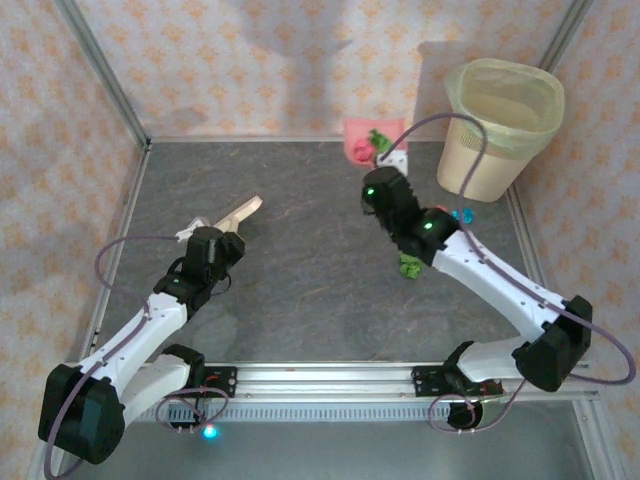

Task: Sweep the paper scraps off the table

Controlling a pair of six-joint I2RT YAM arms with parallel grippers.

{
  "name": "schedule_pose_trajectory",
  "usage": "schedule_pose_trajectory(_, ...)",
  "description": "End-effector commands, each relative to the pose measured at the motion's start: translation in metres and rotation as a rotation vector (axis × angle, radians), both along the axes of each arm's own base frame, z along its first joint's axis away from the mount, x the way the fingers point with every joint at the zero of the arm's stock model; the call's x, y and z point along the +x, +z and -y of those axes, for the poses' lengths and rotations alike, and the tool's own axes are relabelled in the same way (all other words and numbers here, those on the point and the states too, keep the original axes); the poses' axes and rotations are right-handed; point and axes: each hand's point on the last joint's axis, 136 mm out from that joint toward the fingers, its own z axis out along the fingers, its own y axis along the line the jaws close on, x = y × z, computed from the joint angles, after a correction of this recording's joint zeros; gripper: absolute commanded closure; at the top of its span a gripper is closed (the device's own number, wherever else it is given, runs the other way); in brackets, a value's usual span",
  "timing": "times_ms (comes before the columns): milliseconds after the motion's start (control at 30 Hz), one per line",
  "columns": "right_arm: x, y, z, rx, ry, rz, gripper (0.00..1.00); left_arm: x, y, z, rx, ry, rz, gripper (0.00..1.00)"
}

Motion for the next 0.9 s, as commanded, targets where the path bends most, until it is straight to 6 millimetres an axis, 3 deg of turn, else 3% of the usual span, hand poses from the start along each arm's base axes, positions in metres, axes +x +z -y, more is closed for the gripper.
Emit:
schedule_pose_trajectory(0,-0.003,0.035,0.050,0.052,-0.126,0.009,1.00,0.004,0.017,-0.003,0.015,0.018,0.060,1.00)
schedule_pose_trajectory(200,0.019,0.091,0.107,0.204,-0.246,0.039,1.00,0.004,0.018,-0.003,0.010,0.017,0.062,1.00)
schedule_pose_trajectory(433,0.050,0.125,0.161,0.373,-0.347,0.032,1.00,0.003,0.020,-0.002,0.009,0.013,0.061,1.00)
schedule_pose_trajectory(533,0.066,0.126,0.181,0.451,-0.369,0.006,1.00,0.003,0.021,-0.002,0.009,0.013,0.061,1.00)
schedule_pose_trajectory(733,0.101,0.104,0.217,0.704,-0.380,-0.076,1.00,0.003,0.022,-0.002,0.012,0.013,0.060,1.00)
schedule_pose_trajectory(867,0.118,0.104,0.229,0.787,-0.352,-0.104,1.00,0.003,0.021,-0.002,0.012,0.011,0.058,1.00)
